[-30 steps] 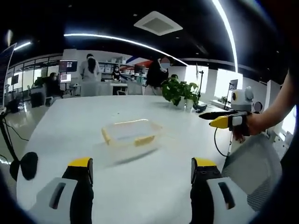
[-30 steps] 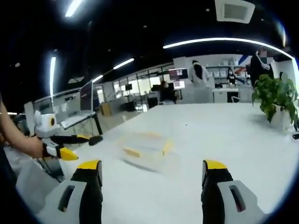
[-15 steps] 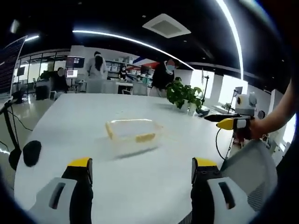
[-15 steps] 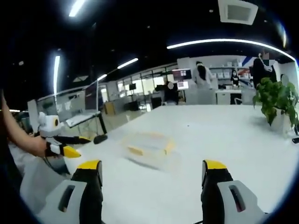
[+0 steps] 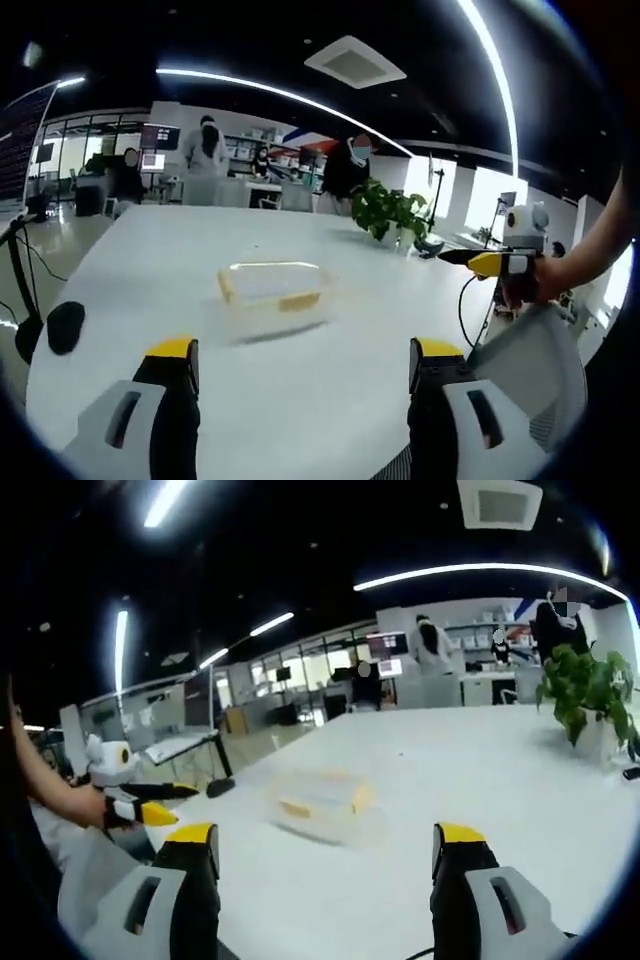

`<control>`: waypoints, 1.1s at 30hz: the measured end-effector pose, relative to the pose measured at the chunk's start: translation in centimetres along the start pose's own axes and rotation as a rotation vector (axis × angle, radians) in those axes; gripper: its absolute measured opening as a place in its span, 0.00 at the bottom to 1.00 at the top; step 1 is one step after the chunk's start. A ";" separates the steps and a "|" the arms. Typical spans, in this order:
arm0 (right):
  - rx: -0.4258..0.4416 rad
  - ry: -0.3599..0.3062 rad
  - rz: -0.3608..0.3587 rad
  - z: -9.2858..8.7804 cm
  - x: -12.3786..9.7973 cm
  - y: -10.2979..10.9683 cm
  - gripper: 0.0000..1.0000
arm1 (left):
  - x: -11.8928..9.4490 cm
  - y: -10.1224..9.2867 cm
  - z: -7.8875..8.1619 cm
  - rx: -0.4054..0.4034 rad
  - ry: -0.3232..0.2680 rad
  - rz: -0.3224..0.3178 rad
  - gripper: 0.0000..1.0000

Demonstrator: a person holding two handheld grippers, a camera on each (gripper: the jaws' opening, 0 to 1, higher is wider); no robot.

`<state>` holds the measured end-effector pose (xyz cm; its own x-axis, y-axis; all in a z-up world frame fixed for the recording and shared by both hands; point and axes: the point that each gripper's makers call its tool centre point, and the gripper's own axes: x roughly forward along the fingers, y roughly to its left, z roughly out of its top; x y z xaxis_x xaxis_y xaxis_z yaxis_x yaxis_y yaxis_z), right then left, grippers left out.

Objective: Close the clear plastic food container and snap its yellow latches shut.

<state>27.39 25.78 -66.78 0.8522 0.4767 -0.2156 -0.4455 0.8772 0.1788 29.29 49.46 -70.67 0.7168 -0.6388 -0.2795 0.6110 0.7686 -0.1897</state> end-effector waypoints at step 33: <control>-0.157 -0.020 -0.013 -0.2 -2.3 1.2 0.78 | -0.6 -3.8 -2.3 0.061 0.019 -0.024 0.82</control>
<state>24.86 25.73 -66.32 0.8628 0.4652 -0.1976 -0.4703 0.8822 0.0233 25.74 47.02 -71.99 0.6956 -0.6558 -0.2933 0.6475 0.7492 -0.1394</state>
